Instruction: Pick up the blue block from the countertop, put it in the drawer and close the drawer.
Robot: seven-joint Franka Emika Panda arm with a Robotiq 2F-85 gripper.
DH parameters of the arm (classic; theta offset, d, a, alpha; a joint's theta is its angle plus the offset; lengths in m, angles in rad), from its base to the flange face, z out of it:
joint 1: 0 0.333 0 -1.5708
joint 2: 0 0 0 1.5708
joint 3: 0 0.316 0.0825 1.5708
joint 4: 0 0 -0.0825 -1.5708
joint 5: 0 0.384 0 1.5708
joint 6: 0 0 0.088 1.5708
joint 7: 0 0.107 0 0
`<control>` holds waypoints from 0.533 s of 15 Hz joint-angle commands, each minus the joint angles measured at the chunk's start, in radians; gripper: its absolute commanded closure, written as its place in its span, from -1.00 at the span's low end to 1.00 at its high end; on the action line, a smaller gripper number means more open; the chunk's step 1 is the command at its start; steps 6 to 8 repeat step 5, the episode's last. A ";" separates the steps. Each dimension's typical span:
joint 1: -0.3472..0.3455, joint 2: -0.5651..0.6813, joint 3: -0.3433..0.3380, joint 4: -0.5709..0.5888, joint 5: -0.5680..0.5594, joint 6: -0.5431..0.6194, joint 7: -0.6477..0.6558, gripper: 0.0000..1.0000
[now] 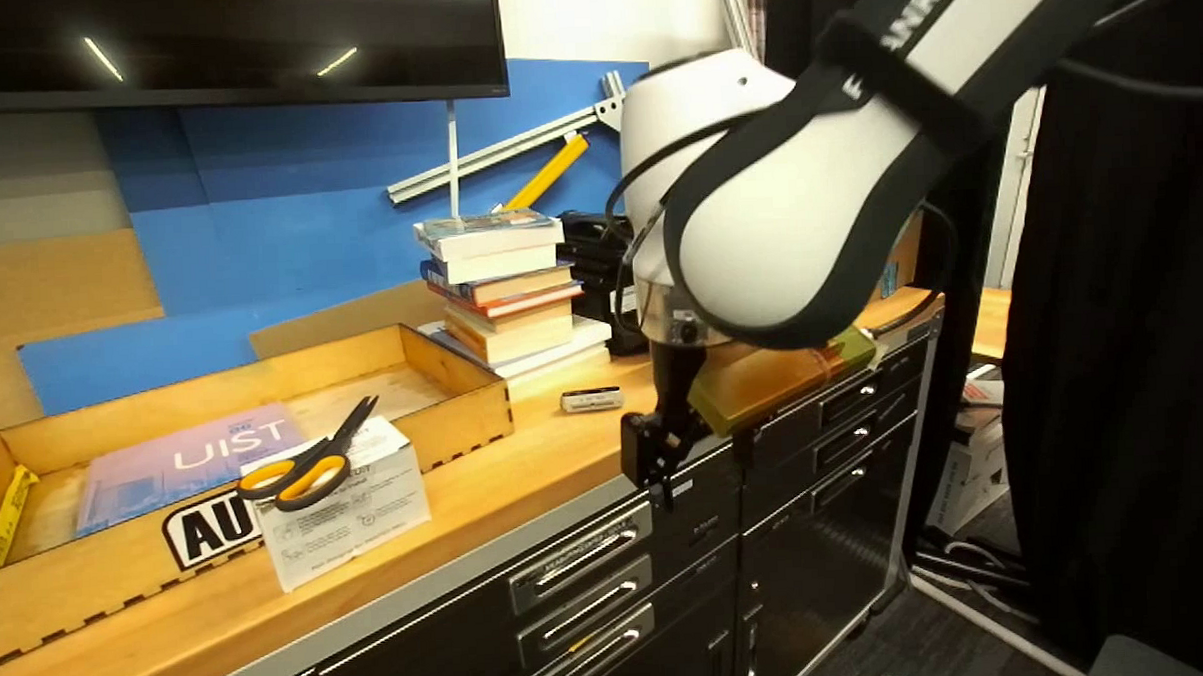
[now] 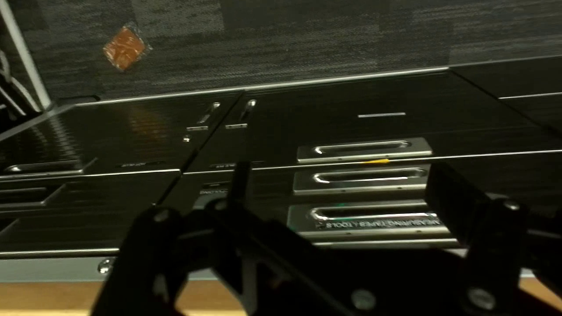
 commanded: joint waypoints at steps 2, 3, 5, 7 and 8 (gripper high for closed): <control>-0.005 -0.310 0.041 -0.079 0.241 -0.152 -0.244 -1.00; -0.045 -0.168 0.070 -0.036 0.187 -0.087 -0.176 -1.00; -0.040 -0.260 0.073 -0.048 0.232 -0.147 -0.223 -1.00; -0.040 -0.260 0.073 -0.048 0.232 -0.147 -0.223 -1.00; -0.040 -0.260 0.073 -0.048 0.232 -0.147 -0.223 -1.00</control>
